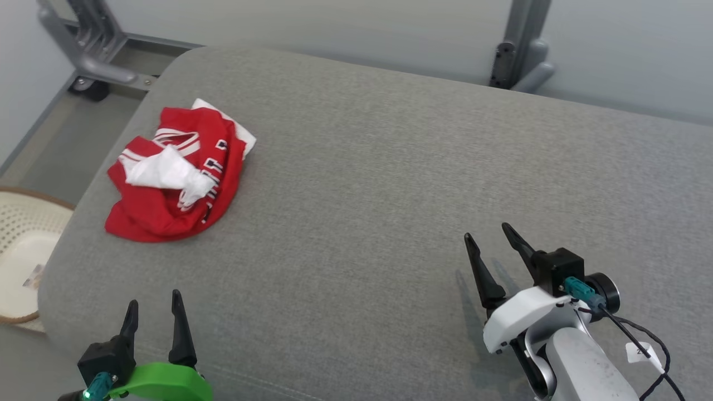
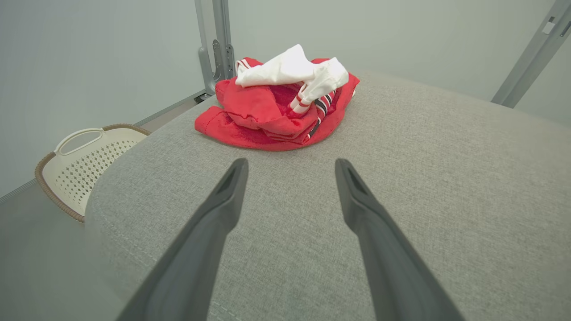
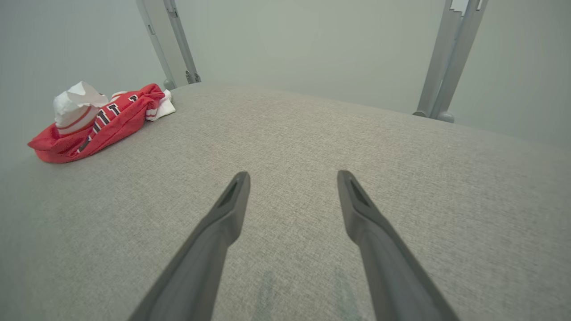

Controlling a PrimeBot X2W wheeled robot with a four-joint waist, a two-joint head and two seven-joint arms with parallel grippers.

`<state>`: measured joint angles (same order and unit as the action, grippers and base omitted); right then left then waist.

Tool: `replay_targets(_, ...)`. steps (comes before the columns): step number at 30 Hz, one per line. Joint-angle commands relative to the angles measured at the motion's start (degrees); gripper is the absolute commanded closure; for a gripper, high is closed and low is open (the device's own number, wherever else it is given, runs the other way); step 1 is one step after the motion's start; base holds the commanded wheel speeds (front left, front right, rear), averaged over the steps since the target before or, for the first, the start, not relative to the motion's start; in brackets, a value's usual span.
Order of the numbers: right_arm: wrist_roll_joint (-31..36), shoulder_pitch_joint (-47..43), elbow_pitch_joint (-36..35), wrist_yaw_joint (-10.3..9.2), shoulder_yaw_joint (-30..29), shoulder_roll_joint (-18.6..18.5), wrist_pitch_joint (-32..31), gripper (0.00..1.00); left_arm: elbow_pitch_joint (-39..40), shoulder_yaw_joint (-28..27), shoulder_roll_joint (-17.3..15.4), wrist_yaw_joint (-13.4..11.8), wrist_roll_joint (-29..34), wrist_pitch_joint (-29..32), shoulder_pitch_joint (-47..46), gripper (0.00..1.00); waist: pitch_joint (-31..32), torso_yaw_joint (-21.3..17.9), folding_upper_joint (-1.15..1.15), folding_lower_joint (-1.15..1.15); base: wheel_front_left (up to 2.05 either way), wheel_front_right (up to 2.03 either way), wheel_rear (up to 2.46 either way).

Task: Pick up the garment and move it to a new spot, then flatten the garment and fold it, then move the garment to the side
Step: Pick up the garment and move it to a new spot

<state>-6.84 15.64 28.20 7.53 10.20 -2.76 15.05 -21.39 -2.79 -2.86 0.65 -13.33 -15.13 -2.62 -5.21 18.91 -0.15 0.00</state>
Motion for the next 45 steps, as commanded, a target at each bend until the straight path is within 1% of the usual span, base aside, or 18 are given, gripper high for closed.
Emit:
replay_targets(1,-0.05,0.60,0.14,-0.09,0.04,-0.30,0.16,0.00,-0.15,0.00,-0.09,-0.31,-0.14,0.00,0.81,0.00,-1.61,10.16,0.15,0.00,0.00,0.00,0.00)
replay_targets(3,-0.47,0.59,0.47,-0.09,1.18,-0.30,0.15,0.00,-0.01,-0.51,-0.09,-0.80,-0.69,0.00,1.29,0.00,-1.69,12.18,0.15,0.00,0.00,0.00,0.00)
replay_targets(7,-0.84,2.69,1.95,-0.07,4.48,-0.30,0.15,0.00,1.66,-1.99,-0.06,-1.63,-2.53,0.00,2.56,0.00,-2.97,12.87,0.15,0.00,0.00,0.00,0.00)
replay_targets(10,-1.25,3.77,2.89,-0.08,5.78,-0.39,0.16,0.00,2.25,-2.32,-0.08,-1.29,-3.69,0.00,3.27,0.00,-3.37,13.00,0.15,0.00,0.00,0.00,0.00)
replay_targets(13,-1.34,4.61,3.37,-0.07,6.29,-0.40,0.15,0.00,1.70,-2.07,-0.09,-0.14,-4.50,0.00,3.16,0.00,-3.54,12.92,0.15,0.00,0.00,0.00,0.00)
replay_targets(15,-1.39,4.27,3.37,-0.07,5.99,-0.79,0.16,0.00,0.67,-1.87,-0.09,1.08,-4.77,0.00,2.17,0.00,-3.60,12.72,0.15,0.00,0.00,0.00,0.00)
replay_targets(20,0.00,2.59,1.77,-0.07,3.61,-1.96,0.16,0.00,-3.55,-1.50,-0.08,4.41,-4.14,0.00,-3.28,0.00,-4.72,11.89,0.15,0.00,0.00,0.00,0.00)
replay_targets(22,0.71,3.18,0.92,-0.07,3.42,-2.54,0.16,0.00,-5.25,-2.63,-0.27,5.46,-3.78,0.00,-6.87,0.00,-6.40,10.18,0.15,0.00,0.00,0.00,0.00)
replay_targets(25,1.52,4.75,-0.27,-0.08,3.65,-3.85,0.16,0.00,-8.57,-2.76,-1.88,6.54,-4.09,0.00,-13.65,0.00,-9.18,7.42,0.15,0.00,0.00,0.00,0.00)
replay_targets(27,1.78,5.41,-1.15,-0.07,3.91,-4.51,0.16,0.00,-10.38,-1.57,-3.71,6.81,-4.23,0.00,-18.38,0.00,-10.75,5.75,0.15,0.00,0.00,0.00,0.00)
replay_targets(30,1.99,6.46,-2.46,-0.07,4.01,-5.61,0.16,0.00,-13.08,2.90,-6.60,6.87,-7.61,0.00,-24.39,0.00,-12.90,3.43,0.15,0.00,0.00,0.00,0.00)
replay_targets(32,2.24,7.25,-3.25,-0.07,4.08,-6.18,0.15,0.00,-15.13,5.47,-9.57,6.84,-9.62,0.00,-27.99,0.00,-14.31,1.93,0.15,0.00,0.00,0.00,0.00)
replay_targets(35,2.42,7.95,-4.18,-0.07,3.85,-6.47,0.16,0.00,-18.71,8.77,-12.09,6.82,-13.59,0.00,-32.07,0.00,-16.00,0.00,0.15,0.00,0.00,0.00,0.00)
replay_targets(36,2.50,8.11,-4.40,-0.07,3.61,-6.41,0.15,0.00,-19.75,9.80,-12.70,6.82,-14.85,0.02,-33.04,0.00,-16.46,-0.58,0.15,0.00,0.00,0.00,0.00)
replay_targets(37,2.50,8.11,-4.40,-0.07,3.61,-6.41,0.15,0.00,-19.75,9.80,-12.70,6.82,-14.85,0.02,-33.04,0.00,-16.46,-0.58,0.15,0.00,0.00,0.00,0.00)
replay_targets(41,2.80,8.25,-5.02,-0.07,2.88,-6.34,0.15,0.00,-23.75,12.44,-15.00,6.82,-18.21,0.00,-35.86,0.00,-17.68,-2.08,0.15,0.00,0.00,0.00,0.00)
replay_targets(45,3.08,8.00,-5.13,-0.07,2.48,-6.43,0.16,0.00,-29.05,13.32,-14.88,6.82,-20.67,0.00,-37.60,0.00,-18.15,-2.99,0.15,0.00,0.00,0.00,0.00)
